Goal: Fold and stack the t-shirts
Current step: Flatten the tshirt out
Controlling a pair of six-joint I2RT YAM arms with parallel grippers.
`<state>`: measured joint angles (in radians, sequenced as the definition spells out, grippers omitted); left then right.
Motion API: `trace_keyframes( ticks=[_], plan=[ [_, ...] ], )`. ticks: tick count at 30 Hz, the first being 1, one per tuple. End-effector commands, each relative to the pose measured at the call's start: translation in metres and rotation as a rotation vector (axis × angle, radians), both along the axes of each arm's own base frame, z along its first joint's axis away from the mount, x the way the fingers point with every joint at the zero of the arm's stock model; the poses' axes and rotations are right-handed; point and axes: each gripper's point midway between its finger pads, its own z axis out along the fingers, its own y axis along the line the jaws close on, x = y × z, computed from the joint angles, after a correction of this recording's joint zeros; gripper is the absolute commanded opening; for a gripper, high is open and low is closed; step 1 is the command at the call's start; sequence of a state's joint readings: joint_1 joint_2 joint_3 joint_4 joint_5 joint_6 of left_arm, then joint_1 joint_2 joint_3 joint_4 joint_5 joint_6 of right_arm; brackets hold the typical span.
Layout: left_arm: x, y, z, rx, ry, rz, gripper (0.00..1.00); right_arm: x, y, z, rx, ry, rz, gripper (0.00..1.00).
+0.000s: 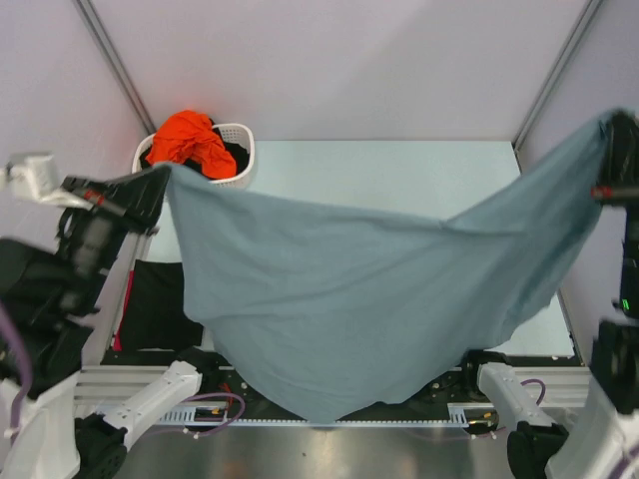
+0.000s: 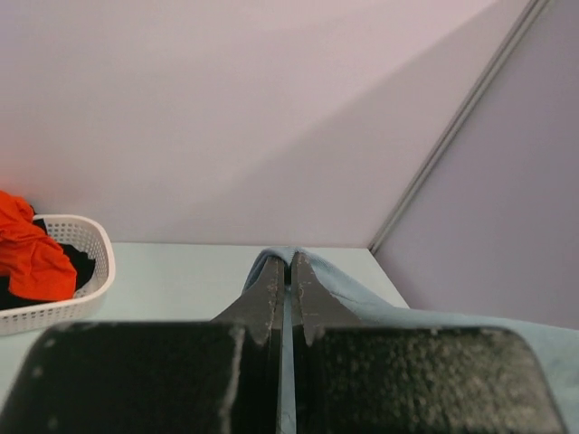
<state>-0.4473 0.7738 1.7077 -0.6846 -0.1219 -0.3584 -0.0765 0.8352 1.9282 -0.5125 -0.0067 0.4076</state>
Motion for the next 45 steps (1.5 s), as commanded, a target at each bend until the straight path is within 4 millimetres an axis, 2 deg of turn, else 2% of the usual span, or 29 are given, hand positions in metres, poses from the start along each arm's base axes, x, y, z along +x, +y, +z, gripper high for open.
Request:
trace_keyframes(
  ticks=[1, 2, 3, 4, 5, 7, 8, 10, 13, 14, 15, 16, 17, 18, 20, 22, 23, 27, 28, 32, 35, 37, 39, 41, 43, 44, 45],
  plan=[
    [0.064, -0.023, 0.025, -0.042, -0.064, 0.038, 0.00, 0.050, -0.019, 0.036, 0.004, -0.129, -0.084, 0.00],
    [0.070, -0.027, 0.035, -0.027, -0.089, 0.035, 0.00, 0.061, -0.020, 0.040, 0.005, -0.141, -0.086, 0.00],
    [0.075, -0.034, 0.041, -0.018, -0.108, 0.015, 0.00, 0.063, -0.020, 0.043, 0.001, -0.153, -0.088, 0.00],
    [0.091, -0.043, 0.047, -0.009, -0.128, 0.006, 0.00, 0.064, -0.019, 0.046, -0.020, -0.165, -0.089, 0.00],
    [0.089, -0.043, 0.063, 0.006, -0.175, 0.009, 0.00, 0.059, -0.018, 0.053, -0.035, -0.205, -0.092, 0.00],
    [0.095, -0.050, 0.076, 0.036, -0.216, -0.006, 0.00, 0.054, -0.019, 0.058, -0.055, -0.231, -0.110, 0.00],
    [0.097, -0.051, 0.089, 0.061, -0.246, 0.002, 0.00, 0.049, -0.020, 0.062, -0.079, -0.248, -0.137, 0.00],
    [0.100, -0.051, 0.096, 0.087, -0.258, 0.009, 0.00, 0.037, -0.024, 0.069, -0.091, -0.280, -0.171, 0.00],
    [0.091, -0.044, 0.108, 0.082, -0.312, 0.035, 0.00, 0.019, -0.020, 0.080, -0.128, -0.348, -0.180, 0.00],
    [0.082, -0.039, 0.114, 0.049, -0.335, 0.036, 0.00, 0.007, -0.019, 0.086, -0.104, -0.390, -0.167, 0.00],
    [0.077, -0.038, 0.117, 0.031, -0.349, 0.030, 0.00, 0.008, -0.019, 0.086, -0.100, -0.397, -0.164, 0.00],
    [0.070, -0.036, 0.118, 0.011, -0.362, 0.021, 0.00, -0.002, -0.019, 0.089, -0.092, -0.423, -0.164, 0.00],
    [0.070, -0.038, 0.112, -0.011, -0.348, 0.006, 0.00, -0.009, -0.017, 0.092, -0.086, -0.444, -0.156, 0.00],
    [0.053, -0.032, 0.121, -0.038, -0.391, 0.000, 0.00, -0.015, -0.016, 0.094, -0.079, -0.460, -0.144, 0.00],
    [0.044, -0.030, 0.120, -0.041, -0.399, -0.013, 0.00, -0.034, -0.010, 0.099, -0.100, -0.490, -0.129, 0.00],
    [0.030, -0.023, 0.121, -0.050, -0.409, -0.011, 0.00, -0.042, -0.007, 0.099, -0.113, -0.487, -0.124, 0.00],
    [0.026, -0.022, 0.118, -0.046, -0.410, -0.017, 0.00, -0.055, -0.006, 0.100, -0.119, -0.501, -0.128, 0.00],
    [0.002, -0.011, 0.119, -0.052, -0.427, -0.018, 0.00, -0.085, -0.002, 0.103, -0.118, -0.538, -0.116, 0.00],
    [-0.012, -0.004, 0.124, -0.066, -0.451, -0.017, 0.00, -0.088, -0.001, 0.104, -0.112, -0.544, -0.107, 0.00],
    [-0.045, 0.012, 0.136, -0.102, -0.513, -0.015, 0.00, -0.108, 0.009, 0.116, -0.155, -0.581, -0.078, 0.00],
    [-0.051, 0.014, 0.137, -0.122, -0.526, -0.019, 0.00, -0.109, 0.013, 0.119, -0.153, -0.583, -0.052, 0.00],
    [-0.046, 0.014, 0.137, -0.125, -0.516, -0.011, 0.00, -0.102, 0.013, 0.119, -0.151, -0.571, -0.044, 0.00],
    [-0.026, 0.007, 0.130, -0.099, -0.478, 0.002, 0.00, -0.086, 0.014, 0.118, -0.160, -0.546, -0.038, 0.00],
    [-0.008, 0.003, 0.121, -0.070, -0.438, 0.030, 0.00, -0.046, 0.011, 0.106, -0.164, -0.464, -0.037, 0.00],
    [0.024, -0.006, 0.104, -0.017, -0.376, 0.058, 0.00, -0.009, 0.008, 0.089, -0.167, -0.390, -0.039, 0.00],
    [0.046, -0.009, 0.088, 0.006, -0.321, 0.095, 0.00, 0.020, 0.006, 0.073, -0.164, -0.340, -0.034, 0.00],
    [0.068, -0.016, 0.072, 0.041, -0.263, 0.110, 0.00, 0.040, 0.005, 0.061, -0.163, -0.298, -0.027, 0.00]
  ],
)
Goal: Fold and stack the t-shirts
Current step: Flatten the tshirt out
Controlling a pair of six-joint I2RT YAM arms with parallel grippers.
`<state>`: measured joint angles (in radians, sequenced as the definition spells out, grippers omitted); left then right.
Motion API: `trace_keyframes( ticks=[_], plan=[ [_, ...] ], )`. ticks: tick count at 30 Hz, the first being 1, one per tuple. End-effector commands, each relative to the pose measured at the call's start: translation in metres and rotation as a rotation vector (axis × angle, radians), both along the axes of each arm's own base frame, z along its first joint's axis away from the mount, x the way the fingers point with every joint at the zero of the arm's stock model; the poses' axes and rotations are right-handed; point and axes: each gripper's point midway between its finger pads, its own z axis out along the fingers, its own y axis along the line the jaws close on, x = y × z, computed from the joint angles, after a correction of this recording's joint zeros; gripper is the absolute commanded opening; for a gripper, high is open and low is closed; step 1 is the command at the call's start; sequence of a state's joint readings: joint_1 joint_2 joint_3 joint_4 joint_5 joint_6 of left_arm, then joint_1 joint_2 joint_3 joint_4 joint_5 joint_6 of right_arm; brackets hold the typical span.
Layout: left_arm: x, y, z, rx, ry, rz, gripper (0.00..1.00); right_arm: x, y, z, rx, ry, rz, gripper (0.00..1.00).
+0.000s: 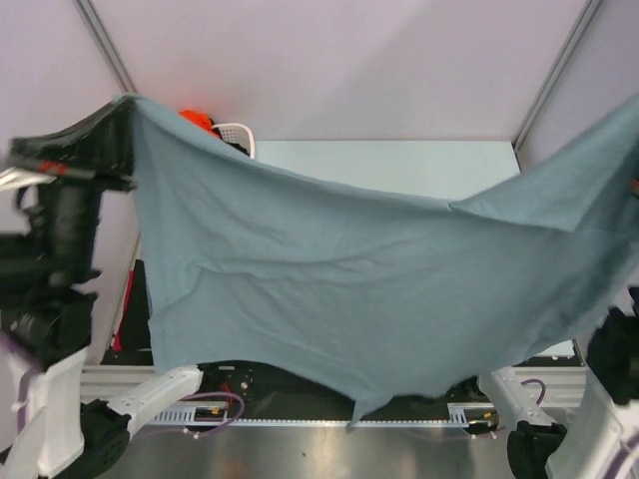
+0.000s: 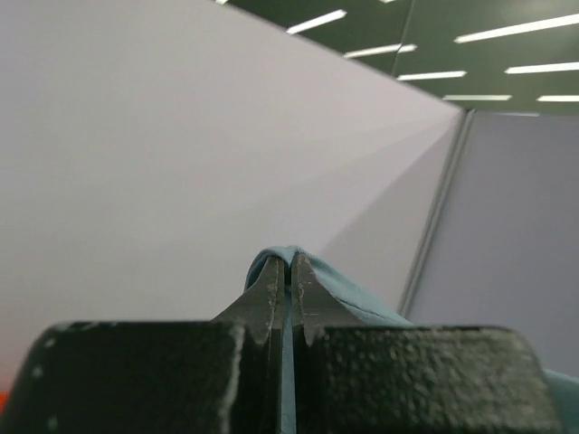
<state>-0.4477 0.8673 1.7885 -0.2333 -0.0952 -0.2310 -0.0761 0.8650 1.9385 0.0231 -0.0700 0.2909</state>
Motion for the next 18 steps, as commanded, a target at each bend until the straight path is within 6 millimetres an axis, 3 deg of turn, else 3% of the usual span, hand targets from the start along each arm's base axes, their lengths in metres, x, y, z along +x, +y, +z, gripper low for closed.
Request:
trace_keyframes(
  ticks=[1, 2, 3, 4, 6, 7, 9, 10, 11, 13, 14, 15, 16, 17, 18],
  plan=[
    [0.095, -0.024, -0.059, 0.117, 0.218, 0.122, 0.00, 0.125, -0.008, -0.049, 0.003, 0.238, -0.005, 0.00],
    [0.114, -0.028, -0.079, 0.145, 0.262, 0.147, 0.00, 0.164, -0.010, -0.078, 0.001, 0.328, 0.000, 0.00],
    [0.128, -0.032, -0.094, 0.167, 0.292, 0.165, 0.00, 0.184, -0.011, -0.094, -0.001, 0.373, -0.003, 0.00],
    [0.156, -0.043, -0.133, 0.223, 0.371, 0.181, 0.00, 0.199, -0.012, -0.106, -0.008, 0.397, -0.011, 0.00],
    [0.183, -0.051, -0.166, 0.260, 0.413, 0.204, 0.00, 0.249, -0.017, -0.155, -0.007, 0.511, -0.019, 0.00],
    [0.208, -0.061, -0.211, 0.315, 0.494, 0.209, 0.00, 0.266, -0.019, -0.174, -0.016, 0.548, -0.030, 0.00],
    [0.237, -0.064, -0.248, 0.339, 0.549, 0.208, 0.00, 0.313, -0.026, -0.227, -0.007, 0.658, -0.041, 0.00],
    [0.264, -0.073, -0.297, 0.384, 0.639, 0.195, 0.00, 0.331, -0.029, -0.247, -0.003, 0.702, -0.042, 0.00],
    [0.279, -0.067, -0.315, 0.385, 0.673, 0.212, 0.00, 0.356, -0.034, -0.276, 0.002, 0.765, -0.041, 0.00],
    [0.307, -0.072, -0.350, 0.405, 0.717, 0.179, 0.00, 0.386, -0.040, -0.316, 0.013, 0.823, -0.029, 0.00],
    [0.332, -0.070, -0.386, 0.422, 0.777, 0.190, 0.00, 0.397, -0.042, -0.332, 0.027, 0.845, -0.020, 0.00],
    [0.345, -0.070, -0.408, 0.431, 0.822, 0.193, 0.00, 0.422, -0.048, -0.364, 0.042, 0.892, -0.016, 0.00],
    [0.360, -0.072, -0.409, 0.427, 0.824, 0.178, 0.00, 0.434, -0.050, -0.379, 0.047, 0.920, -0.010, 0.00],
    [0.378, -0.071, -0.453, 0.451, 0.906, 0.176, 0.00, 0.447, -0.050, -0.396, 0.041, 0.948, 0.006, 0.00],
    [0.388, -0.072, -0.465, 0.457, 0.928, 0.173, 0.00, 0.466, -0.052, -0.428, 0.044, 1.010, 0.007, 0.00]
  ],
)
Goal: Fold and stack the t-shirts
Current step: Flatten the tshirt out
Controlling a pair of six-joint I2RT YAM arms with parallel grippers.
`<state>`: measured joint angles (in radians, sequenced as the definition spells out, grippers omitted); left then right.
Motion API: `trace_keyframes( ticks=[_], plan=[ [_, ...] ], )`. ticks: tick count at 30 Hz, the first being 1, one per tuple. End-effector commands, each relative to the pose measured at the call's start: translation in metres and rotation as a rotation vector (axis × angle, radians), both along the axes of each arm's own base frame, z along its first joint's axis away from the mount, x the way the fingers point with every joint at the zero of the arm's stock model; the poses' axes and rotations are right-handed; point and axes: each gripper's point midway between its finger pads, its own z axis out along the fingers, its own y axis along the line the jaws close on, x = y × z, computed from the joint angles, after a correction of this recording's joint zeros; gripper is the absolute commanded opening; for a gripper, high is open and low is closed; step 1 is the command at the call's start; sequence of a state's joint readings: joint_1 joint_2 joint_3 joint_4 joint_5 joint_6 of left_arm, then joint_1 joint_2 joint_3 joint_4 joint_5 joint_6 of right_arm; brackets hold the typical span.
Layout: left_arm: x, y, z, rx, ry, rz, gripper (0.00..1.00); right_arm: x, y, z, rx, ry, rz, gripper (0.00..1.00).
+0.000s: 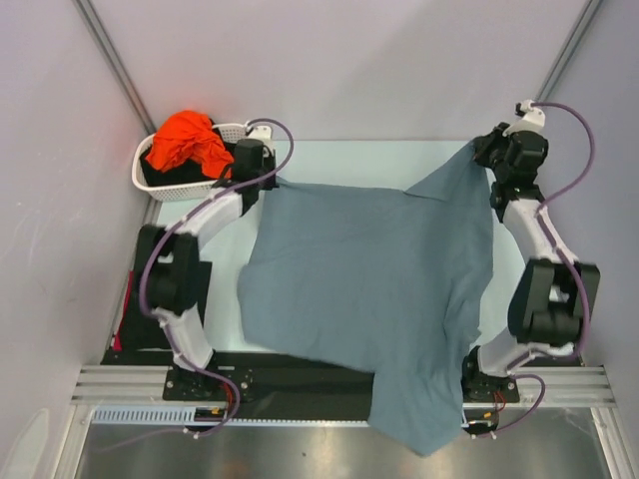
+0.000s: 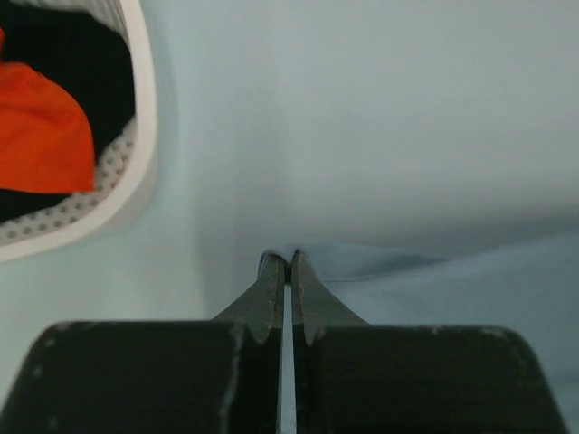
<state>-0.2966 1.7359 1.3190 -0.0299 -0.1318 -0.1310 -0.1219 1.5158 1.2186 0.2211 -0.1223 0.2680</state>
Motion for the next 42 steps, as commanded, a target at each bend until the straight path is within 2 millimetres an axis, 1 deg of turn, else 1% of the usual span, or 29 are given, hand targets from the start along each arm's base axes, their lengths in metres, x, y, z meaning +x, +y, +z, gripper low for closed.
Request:
trace_keyframes(
  ticks=[1, 2, 3, 4, 5, 6, 7, 8, 9, 10, 13, 14, 16, 18, 19, 21, 22, 24, 26, 27, 28, 29, 30, 31, 32, 33, 35, 38, 42],
  plan=[
    [0.056, -0.008, 0.032, -0.085, -0.116, -0.017, 0.00, 0.039, -0.005, 0.015, -0.015, -0.132, 0.020, 0.00],
    [0.066, -0.008, -0.004, -0.090, -0.036, -0.020, 0.01, 0.048, -0.005, 0.015, -0.015, -0.135, 0.026, 0.00],
    [0.071, -0.011, -0.007, -0.107, -0.032, -0.033, 0.00, 0.056, -0.006, 0.010, -0.016, -0.121, 0.030, 0.00],
    [0.078, -0.012, -0.008, -0.125, -0.035, -0.026, 0.00, 0.070, -0.008, -0.014, -0.020, -0.075, 0.031, 0.00],
    [0.080, -0.016, -0.013, -0.137, -0.028, -0.048, 0.00, 0.078, -0.007, -0.006, -0.029, -0.091, 0.042, 0.00],
    [0.083, -0.018, -0.025, -0.135, -0.009, -0.050, 0.00, 0.084, -0.008, -0.015, -0.035, -0.068, 0.048, 0.00],
    [0.086, -0.018, -0.026, -0.135, -0.009, -0.050, 0.00, 0.092, -0.006, -0.027, -0.031, -0.047, 0.058, 0.00],
    [0.086, -0.017, -0.030, -0.133, -0.002, -0.047, 0.00, 0.099, -0.005, -0.022, -0.032, -0.059, 0.071, 0.00],
    [0.087, -0.017, -0.035, -0.133, 0.007, -0.043, 0.00, 0.102, -0.003, -0.028, -0.028, -0.038, 0.079, 0.00],
    [0.087, -0.015, -0.036, -0.135, 0.009, -0.041, 0.00, 0.107, -0.002, -0.036, -0.027, -0.021, 0.084, 0.00],
    [0.092, -0.006, -0.035, -0.145, 0.001, -0.024, 0.00, 0.114, 0.000, -0.035, -0.025, -0.033, 0.093, 0.00],
    [0.094, -0.001, -0.034, -0.147, -0.002, -0.018, 0.00, 0.118, 0.002, -0.041, -0.024, -0.026, 0.096, 0.00],
    [0.100, 0.006, -0.026, -0.150, -0.018, -0.003, 0.00, 0.126, 0.004, -0.034, -0.031, -0.043, 0.107, 0.00],
    [0.104, 0.013, -0.023, -0.152, -0.025, 0.004, 0.00, 0.137, 0.010, -0.047, -0.036, -0.021, 0.120, 0.00],
    [0.106, 0.014, -0.018, -0.152, -0.034, 0.004, 0.00, 0.143, 0.012, -0.037, -0.047, -0.041, 0.125, 0.00],
    [0.108, 0.018, -0.019, -0.154, -0.031, 0.001, 0.00, 0.153, 0.016, -0.051, -0.056, -0.021, 0.135, 0.00],
    [0.109, 0.020, -0.017, -0.156, -0.032, 0.003, 0.01, 0.159, 0.017, -0.041, -0.059, -0.045, 0.138, 0.00],
    [0.109, 0.019, -0.015, -0.160, -0.032, -0.007, 0.00, 0.167, 0.018, -0.049, -0.071, -0.034, 0.139, 0.00],
    [0.108, 0.012, -0.007, -0.190, -0.047, -0.036, 0.00, 0.175, 0.018, -0.043, -0.083, -0.050, 0.142, 0.00],
    [0.110, 0.010, -0.003, -0.204, -0.053, -0.043, 0.00, 0.179, 0.017, -0.030, -0.093, -0.074, 0.138, 0.00],
    [0.111, 0.005, -0.006, -0.228, -0.044, -0.050, 0.00, 0.181, 0.015, -0.028, -0.104, -0.078, 0.134, 0.00],
    [0.115, -0.003, 0.004, -0.253, -0.056, -0.090, 0.00, 0.184, 0.013, -0.028, -0.107, -0.081, 0.125, 0.00],
    [0.117, -0.006, 0.007, -0.267, -0.058, -0.100, 0.00, 0.186, 0.010, -0.017, -0.112, -0.106, 0.116, 0.00],
    [0.121, -0.010, -0.001, -0.288, -0.041, -0.103, 0.00, 0.188, 0.009, -0.014, -0.113, -0.114, 0.114, 0.00],
    [0.125, -0.013, 0.008, -0.301, -0.058, -0.118, 0.00, 0.191, 0.008, -0.017, -0.113, -0.111, 0.115, 0.00],
    [0.126, -0.017, 0.008, -0.315, -0.054, -0.133, 0.00, 0.193, 0.007, -0.014, -0.115, -0.115, 0.115, 0.00],
    [0.130, -0.020, 0.000, -0.331, -0.036, -0.131, 0.00, 0.195, 0.007, -0.007, -0.117, -0.133, 0.111, 0.00],
    [0.129, -0.018, -0.005, -0.330, -0.026, -0.123, 0.00, 0.196, 0.009, -0.008, -0.110, -0.129, 0.121, 0.00],
    [0.125, -0.013, -0.003, -0.328, -0.025, -0.119, 0.00, 0.187, 0.021, 0.002, -0.107, -0.110, 0.135, 0.00]
  ],
)
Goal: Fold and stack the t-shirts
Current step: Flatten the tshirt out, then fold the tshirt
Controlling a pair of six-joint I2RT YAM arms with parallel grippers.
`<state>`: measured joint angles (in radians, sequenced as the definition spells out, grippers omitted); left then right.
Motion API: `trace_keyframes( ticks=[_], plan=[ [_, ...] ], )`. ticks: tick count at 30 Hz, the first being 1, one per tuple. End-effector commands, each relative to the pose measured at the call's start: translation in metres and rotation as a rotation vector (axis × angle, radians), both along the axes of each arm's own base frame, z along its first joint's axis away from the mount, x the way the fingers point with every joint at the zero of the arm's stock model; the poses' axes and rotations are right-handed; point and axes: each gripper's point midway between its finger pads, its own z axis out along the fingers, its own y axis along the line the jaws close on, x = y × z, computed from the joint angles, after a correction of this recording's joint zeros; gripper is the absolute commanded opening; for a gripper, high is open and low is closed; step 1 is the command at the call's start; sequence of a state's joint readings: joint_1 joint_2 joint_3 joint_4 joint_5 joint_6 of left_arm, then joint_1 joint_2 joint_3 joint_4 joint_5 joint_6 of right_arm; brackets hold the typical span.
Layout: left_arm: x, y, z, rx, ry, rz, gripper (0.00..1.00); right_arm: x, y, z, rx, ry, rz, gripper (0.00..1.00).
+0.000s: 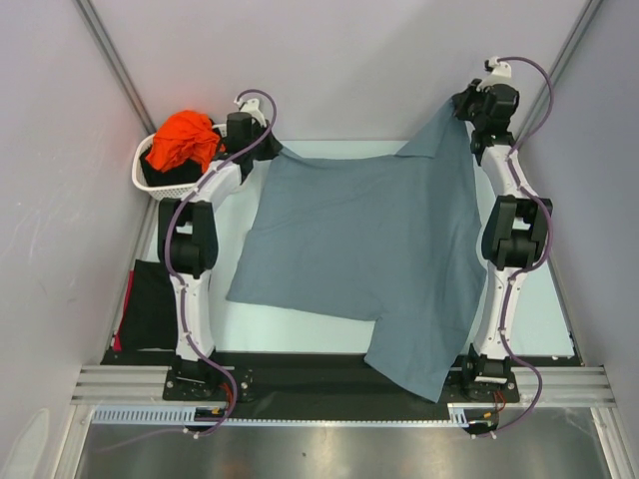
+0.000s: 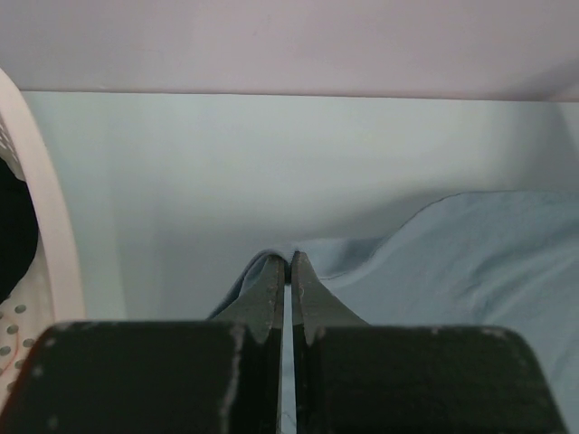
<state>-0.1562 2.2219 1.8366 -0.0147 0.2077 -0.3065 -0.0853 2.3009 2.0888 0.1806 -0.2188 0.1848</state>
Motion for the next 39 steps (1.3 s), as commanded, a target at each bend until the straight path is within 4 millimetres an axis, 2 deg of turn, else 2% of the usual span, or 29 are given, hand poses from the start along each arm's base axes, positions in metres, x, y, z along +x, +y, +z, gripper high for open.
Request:
trace_keyframes(
  ticks=[1, 3, 4, 5, 6, 7, 8, 9, 10, 11, 12, 14, 15, 19, 20, 22, 23, 24, 25, 26, 27, 29, 30, 31, 33, 34, 36, 37, 39],
  plan=[
    [0.003, 0.002, 0.028, -0.030, -0.056, -0.017, 0.00, -0.006, 0.009, 0.039, -0.024, -0.050, 0.000, 0.00],
    [0.000, 0.006, 0.029, -0.032, -0.035, -0.019, 0.00, -0.015, 0.008, 0.032, -0.016, 0.013, -0.039, 0.00],
    [-0.002, 0.005, 0.030, -0.038, -0.029, -0.034, 0.00, -0.024, 0.011, 0.046, -0.006, 0.010, -0.047, 0.00],
    [-0.004, 0.007, 0.029, -0.039, -0.011, -0.038, 0.00, -0.030, 0.007, 0.048, 0.006, 0.029, -0.081, 0.00],
    [-0.006, 0.008, 0.033, -0.042, -0.009, -0.042, 0.00, -0.040, 0.007, 0.028, 0.058, 0.116, -0.102, 0.00],
    [-0.008, 0.009, 0.034, -0.046, -0.002, -0.047, 0.00, -0.055, 0.006, 0.047, 0.075, 0.106, -0.113, 0.00],
    [-0.013, 0.007, 0.032, -0.052, 0.016, -0.063, 0.00, -0.064, 0.003, 0.047, 0.094, 0.126, -0.139, 0.00],
    [-0.016, 0.006, 0.032, -0.055, 0.026, -0.072, 0.00, -0.075, 0.002, 0.023, 0.113, 0.198, -0.158, 0.00],
    [-0.020, 0.004, 0.033, -0.060, 0.036, -0.084, 0.00, -0.086, 0.001, 0.028, 0.150, 0.208, -0.173, 0.00],
    [-0.024, 0.002, 0.029, -0.068, 0.053, -0.098, 0.00, -0.100, -0.001, 0.042, 0.167, 0.201, -0.191, 0.00],
    [-0.027, 0.001, 0.029, -0.076, 0.064, -0.103, 0.00, -0.112, -0.002, 0.029, 0.183, 0.261, -0.204, 0.00],
    [-0.035, -0.001, 0.028, -0.086, 0.087, -0.113, 0.00, -0.130, -0.004, 0.038, 0.206, 0.286, -0.217, 0.00],
    [-0.039, -0.002, 0.029, -0.091, 0.095, -0.118, 0.00, -0.142, -0.006, 0.029, 0.215, 0.349, -0.232, 0.00],
    [-0.053, 0.002, 0.026, -0.093, 0.147, -0.098, 0.00, -0.175, -0.015, 0.022, 0.290, 0.455, -0.278, 0.00],
    [-0.055, 0.002, 0.025, -0.095, 0.155, -0.094, 0.00, -0.182, -0.014, 0.011, 0.305, 0.491, -0.277, 0.00],
    [-0.059, 0.000, 0.032, -0.096, 0.165, -0.110, 0.00, -0.200, -0.009, 0.005, 0.319, 0.538, -0.268, 0.00],
    [-0.060, 0.001, 0.034, -0.088, 0.176, -0.110, 0.00, -0.210, -0.005, -0.014, 0.326, 0.589, -0.266, 0.00],
    [-0.059, 0.003, 0.031, -0.070, 0.189, -0.106, 0.00, -0.217, -0.003, -0.018, 0.335, 0.604, -0.264, 0.00],
    [-0.064, 0.006, 0.026, -0.054, 0.234, -0.097, 0.01, -0.227, -0.002, -0.014, 0.339, 0.598, -0.266, 0.00],
    [-0.063, 0.008, 0.034, -0.041, 0.223, -0.096, 0.00, -0.239, -0.002, -0.033, 0.342, 0.642, -0.280, 0.00],
    [-0.067, 0.010, 0.040, -0.022, 0.215, -0.100, 0.00, -0.247, -0.003, -0.026, 0.361, 0.626, -0.286, 0.00],
    [-0.075, 0.017, 0.037, -0.005, 0.228, -0.078, 0.00, -0.264, 0.000, -0.039, 0.372, 0.663, -0.291, 0.00],
    [-0.080, 0.020, 0.045, -0.006, 0.213, -0.074, 0.00, -0.270, 0.000, -0.042, 0.380, 0.671, -0.302, 0.00],
    [-0.084, 0.021, 0.046, -0.004, 0.210, -0.072, 0.00, -0.277, 0.002, -0.034, 0.386, 0.654, -0.299, 0.00],
    [-0.093, 0.027, 0.033, 0.015, 0.237, -0.061, 0.00, -0.290, 0.006, -0.045, 0.395, 0.687, -0.298, 0.00],
    [-0.100, 0.029, 0.032, 0.022, 0.244, -0.054, 0.00, -0.296, 0.008, -0.039, 0.396, 0.675, -0.291, 0.00],
    [-0.107, 0.032, 0.029, 0.029, 0.251, -0.045, 0.00, -0.307, 0.006, -0.042, 0.383, 0.682, -0.307, 0.00],
    [-0.112, 0.033, 0.027, 0.034, 0.262, -0.042, 0.00, -0.314, 0.006, -0.049, 0.378, 0.698, -0.314, 0.00],
    [-0.119, 0.040, 0.020, 0.057, 0.284, -0.016, 0.00, -0.324, 0.007, -0.047, 0.366, 0.692, -0.314, 0.00]
  ],
)
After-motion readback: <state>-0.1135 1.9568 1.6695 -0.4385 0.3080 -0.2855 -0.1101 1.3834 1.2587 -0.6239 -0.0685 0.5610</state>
